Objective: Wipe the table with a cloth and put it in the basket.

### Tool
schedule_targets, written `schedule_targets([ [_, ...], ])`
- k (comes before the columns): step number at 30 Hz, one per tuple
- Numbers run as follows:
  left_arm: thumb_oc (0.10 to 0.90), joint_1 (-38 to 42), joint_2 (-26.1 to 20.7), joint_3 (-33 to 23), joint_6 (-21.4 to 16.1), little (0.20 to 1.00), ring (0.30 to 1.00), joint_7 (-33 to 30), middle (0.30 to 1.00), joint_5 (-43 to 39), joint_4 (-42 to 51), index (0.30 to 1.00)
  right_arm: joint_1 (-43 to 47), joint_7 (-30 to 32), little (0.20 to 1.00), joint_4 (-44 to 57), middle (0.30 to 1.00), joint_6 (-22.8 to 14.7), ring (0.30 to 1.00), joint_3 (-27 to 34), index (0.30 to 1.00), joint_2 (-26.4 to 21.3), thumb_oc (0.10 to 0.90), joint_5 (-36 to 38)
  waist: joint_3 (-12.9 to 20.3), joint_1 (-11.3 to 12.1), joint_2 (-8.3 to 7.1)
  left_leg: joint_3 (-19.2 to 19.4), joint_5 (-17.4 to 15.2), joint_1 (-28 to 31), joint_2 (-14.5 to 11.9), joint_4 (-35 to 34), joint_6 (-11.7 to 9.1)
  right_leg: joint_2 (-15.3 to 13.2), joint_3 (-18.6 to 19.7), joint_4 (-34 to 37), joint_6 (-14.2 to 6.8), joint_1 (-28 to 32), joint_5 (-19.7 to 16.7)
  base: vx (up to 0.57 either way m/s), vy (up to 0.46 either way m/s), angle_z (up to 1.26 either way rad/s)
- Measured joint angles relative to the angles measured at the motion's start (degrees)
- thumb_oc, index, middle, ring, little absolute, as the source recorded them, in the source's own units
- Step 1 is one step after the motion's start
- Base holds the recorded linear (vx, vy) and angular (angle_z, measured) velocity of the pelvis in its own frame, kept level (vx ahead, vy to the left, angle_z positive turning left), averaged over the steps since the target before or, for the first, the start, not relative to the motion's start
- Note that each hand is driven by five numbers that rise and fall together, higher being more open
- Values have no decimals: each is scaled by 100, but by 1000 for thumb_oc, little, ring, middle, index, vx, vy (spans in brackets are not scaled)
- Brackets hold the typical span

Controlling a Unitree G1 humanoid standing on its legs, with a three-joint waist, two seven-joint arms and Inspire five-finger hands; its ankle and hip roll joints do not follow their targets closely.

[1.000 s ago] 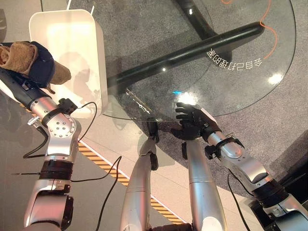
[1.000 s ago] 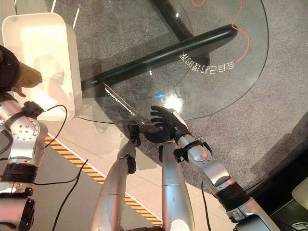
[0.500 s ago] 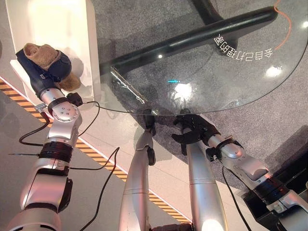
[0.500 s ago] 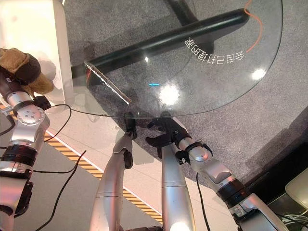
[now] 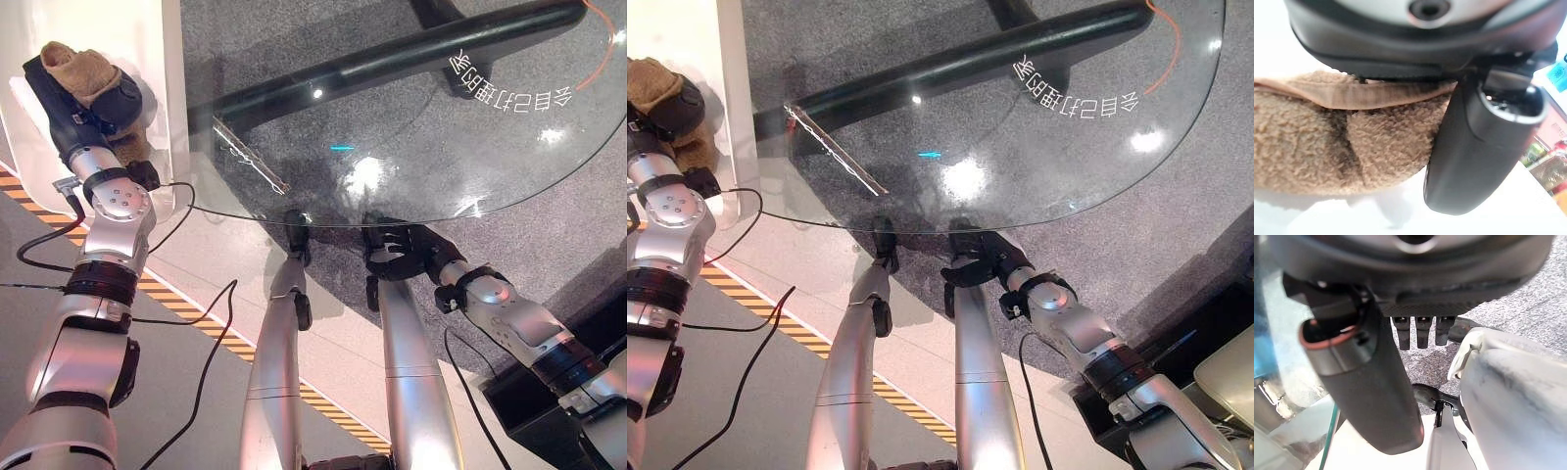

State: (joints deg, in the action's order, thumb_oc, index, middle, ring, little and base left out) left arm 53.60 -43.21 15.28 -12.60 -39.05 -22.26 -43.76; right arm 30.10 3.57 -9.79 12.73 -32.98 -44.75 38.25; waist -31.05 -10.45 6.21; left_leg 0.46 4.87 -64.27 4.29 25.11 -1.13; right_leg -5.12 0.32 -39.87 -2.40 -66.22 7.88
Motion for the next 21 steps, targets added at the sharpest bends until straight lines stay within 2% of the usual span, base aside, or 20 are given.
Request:
schedule_targets([
  [13, 800, -110, -5, -9, 6, 900, 900, -15, 900, 14, -18, 900, 16, -1, 900, 0, 900, 45, 900, 9, 900, 10, 800, -4, -1, -79, -18, 7, 22, 66, 19, -11, 28, 12, 19, 1, -25, 46, -18, -1, 5, 0],
  [21, 800, -641, -4, -115, -40, 900, 900, -261, 900, 289, 389, 900, -185, 0, 900, 24, 900, 50, 900, 51, 900, 160, 800, -97, 3, -63, -81, 21, 83, 497, 28, -238, -26, 12, 54, 49, -13, 369, -26, 0, 0, 0],
])
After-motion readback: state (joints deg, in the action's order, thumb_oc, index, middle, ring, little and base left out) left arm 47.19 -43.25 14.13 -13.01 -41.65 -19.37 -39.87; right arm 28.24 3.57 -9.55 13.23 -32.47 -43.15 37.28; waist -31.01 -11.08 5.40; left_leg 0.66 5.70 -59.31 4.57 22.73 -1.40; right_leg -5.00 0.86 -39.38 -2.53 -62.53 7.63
